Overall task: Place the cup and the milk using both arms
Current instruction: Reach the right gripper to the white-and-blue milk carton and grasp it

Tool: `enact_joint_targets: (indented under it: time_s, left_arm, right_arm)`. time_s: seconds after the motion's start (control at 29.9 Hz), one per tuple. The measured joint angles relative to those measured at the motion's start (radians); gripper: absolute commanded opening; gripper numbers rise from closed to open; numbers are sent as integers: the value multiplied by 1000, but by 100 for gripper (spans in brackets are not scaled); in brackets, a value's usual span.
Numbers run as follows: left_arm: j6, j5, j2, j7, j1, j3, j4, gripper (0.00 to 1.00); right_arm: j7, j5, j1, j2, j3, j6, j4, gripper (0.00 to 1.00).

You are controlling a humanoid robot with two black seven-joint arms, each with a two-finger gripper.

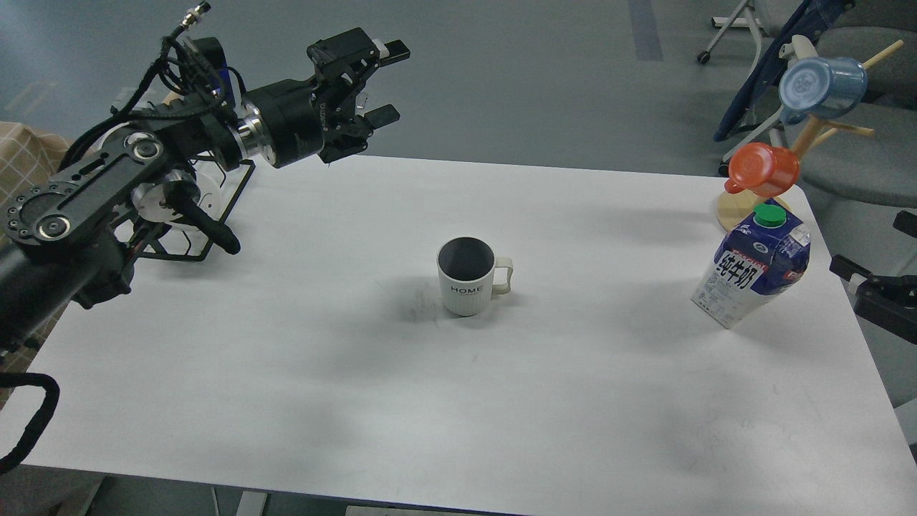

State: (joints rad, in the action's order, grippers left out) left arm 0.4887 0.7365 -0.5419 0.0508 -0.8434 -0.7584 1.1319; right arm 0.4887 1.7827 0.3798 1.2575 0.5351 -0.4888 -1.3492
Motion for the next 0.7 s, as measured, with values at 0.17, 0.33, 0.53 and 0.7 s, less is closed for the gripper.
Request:
enact_joint_targets:
  time_s: [0.17,0.33,0.53,0.7]
  left_arm:
    - [0,3,9,0,3,1,0,97]
    - [0,4,11,0,5,1,3,97]
    - [0,6,11,0,14,1,6,97]
    - [0,6,11,0,19,0,6,97]
  right_arm:
    - [0,12,-8,-90,1,0,68,100]
    - [0,23,-10,-162,5,0,134,100]
    - [0,34,-4,-227,5,0,184,100]
    - [0,35,8,-281,4,0,233,100]
